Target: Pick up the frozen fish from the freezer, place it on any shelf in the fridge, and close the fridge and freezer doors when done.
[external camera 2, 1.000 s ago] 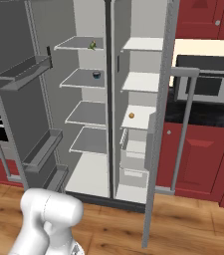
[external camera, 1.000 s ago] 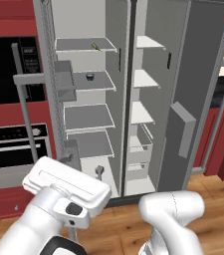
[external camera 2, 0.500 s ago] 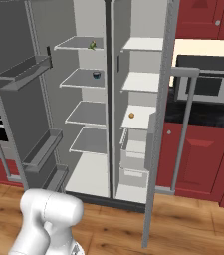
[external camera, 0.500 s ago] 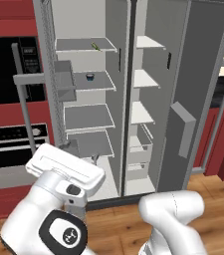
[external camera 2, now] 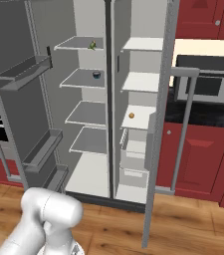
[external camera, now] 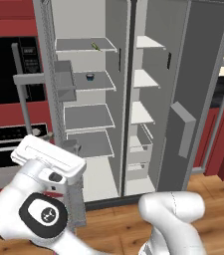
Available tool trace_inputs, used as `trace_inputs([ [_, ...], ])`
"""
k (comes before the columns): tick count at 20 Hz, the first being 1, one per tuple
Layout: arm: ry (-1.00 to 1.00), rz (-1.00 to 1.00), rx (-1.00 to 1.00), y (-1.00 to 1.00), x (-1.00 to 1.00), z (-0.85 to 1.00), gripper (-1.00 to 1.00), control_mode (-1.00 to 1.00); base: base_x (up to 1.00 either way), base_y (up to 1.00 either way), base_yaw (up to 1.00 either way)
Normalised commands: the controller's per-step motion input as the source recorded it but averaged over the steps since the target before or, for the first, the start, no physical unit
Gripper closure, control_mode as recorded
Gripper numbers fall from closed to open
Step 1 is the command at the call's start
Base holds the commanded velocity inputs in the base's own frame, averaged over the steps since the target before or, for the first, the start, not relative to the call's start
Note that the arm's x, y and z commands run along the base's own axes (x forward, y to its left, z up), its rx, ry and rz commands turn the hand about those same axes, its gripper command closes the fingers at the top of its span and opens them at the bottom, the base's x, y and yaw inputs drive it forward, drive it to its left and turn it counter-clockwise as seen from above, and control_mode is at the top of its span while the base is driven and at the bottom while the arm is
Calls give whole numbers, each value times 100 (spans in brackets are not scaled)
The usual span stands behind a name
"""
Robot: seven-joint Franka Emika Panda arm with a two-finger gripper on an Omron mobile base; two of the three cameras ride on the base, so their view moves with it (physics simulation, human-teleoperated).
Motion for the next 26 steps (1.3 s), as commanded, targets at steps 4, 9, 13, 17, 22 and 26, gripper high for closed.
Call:
trace_inputs([
  [4, 4, -4, 2, 52, 39, -2, -100, -100, 0, 0, 0],
  [9, 7, -6, 0, 55, 43, -1, -100, -100, 0, 0, 0],
  [13, 7, -5, 0, 44, 40, -13, -100, -100, 0, 0, 0],
  [17, 7, -3, 0, 24, 44, -37, -100, -100, 0, 0, 0],
  [22, 2, -2, 0, 8, 52, -27, -100, -100, 0, 0, 0],
  [26, 0, -1, 0, 6, 47, -24, -100, -100, 0, 0, 0],
])
